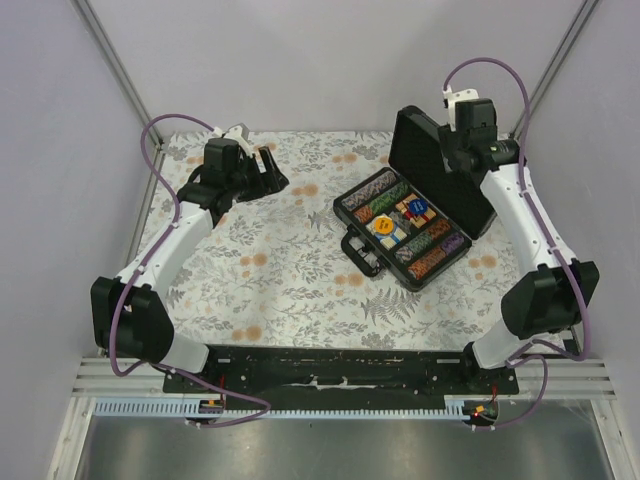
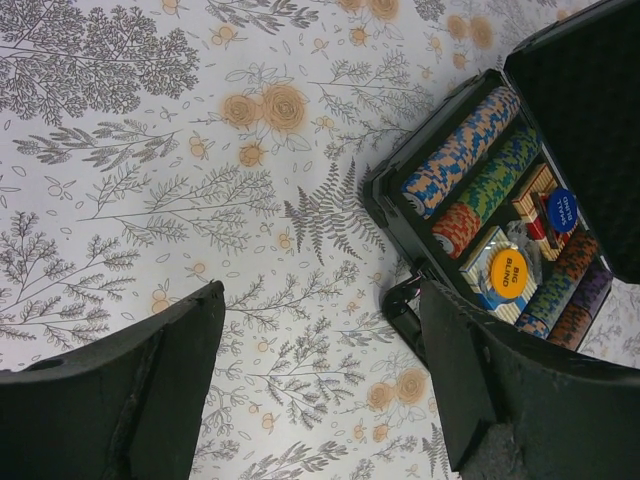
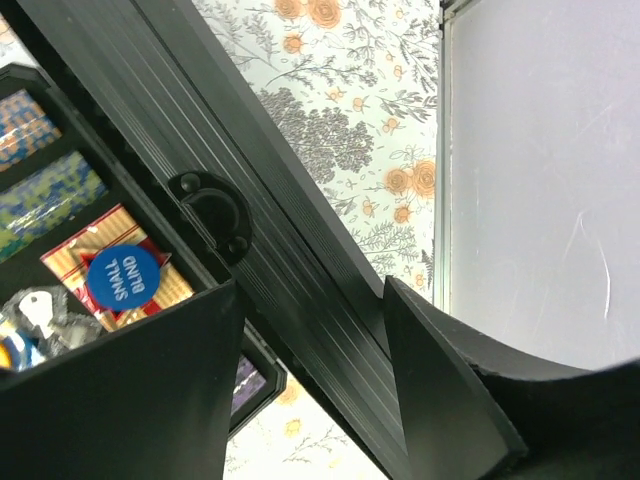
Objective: Pack up texas hold em set
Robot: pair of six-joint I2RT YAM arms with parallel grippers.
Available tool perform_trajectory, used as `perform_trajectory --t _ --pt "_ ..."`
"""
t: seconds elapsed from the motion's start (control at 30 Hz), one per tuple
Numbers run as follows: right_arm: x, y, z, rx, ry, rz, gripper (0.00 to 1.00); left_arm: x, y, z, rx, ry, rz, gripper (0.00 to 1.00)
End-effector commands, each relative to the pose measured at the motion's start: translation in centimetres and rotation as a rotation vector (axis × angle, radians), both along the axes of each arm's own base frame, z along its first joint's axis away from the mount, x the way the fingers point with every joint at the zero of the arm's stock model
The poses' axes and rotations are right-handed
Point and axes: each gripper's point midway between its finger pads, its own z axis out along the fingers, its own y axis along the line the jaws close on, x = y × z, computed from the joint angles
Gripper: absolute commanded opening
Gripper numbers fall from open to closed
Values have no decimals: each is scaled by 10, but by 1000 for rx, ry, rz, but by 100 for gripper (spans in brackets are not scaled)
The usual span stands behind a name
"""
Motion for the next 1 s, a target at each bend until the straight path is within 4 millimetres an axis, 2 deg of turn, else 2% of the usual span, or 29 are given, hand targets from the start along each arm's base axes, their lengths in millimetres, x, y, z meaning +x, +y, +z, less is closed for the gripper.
perform_trajectory --t 0.0,0.17,0.4,0.57,0.67,0.77,0.9,0.97 --pt "-33 33 -20 0 75 39 62 3 4 2 10 -14 17 84" --pt "-59 55 -38 -38 127 37 58 -2 3 -3 10 10 19 82" --pt "-96 85 -59 -47 137 27 57 -10 2 -11 12 36 23 80" --pt "-118 102 -77 -59 138 30 57 -16 -3 -5 2 21 14 79" --pt "-135 126 -92 -36 168 83 58 -20 -5 -7 6 26 5 79" --pt "-152 159 -112 -20 222 202 61 -24 -5 -11 0 37 2 79" --pt "-176 195 -146 -15 331 398 63 -27 -9 0 -16 11 -17 79" --pt "-181 207 -149 15 352 441 64 -28 -9 3 -17 1 -27 79"
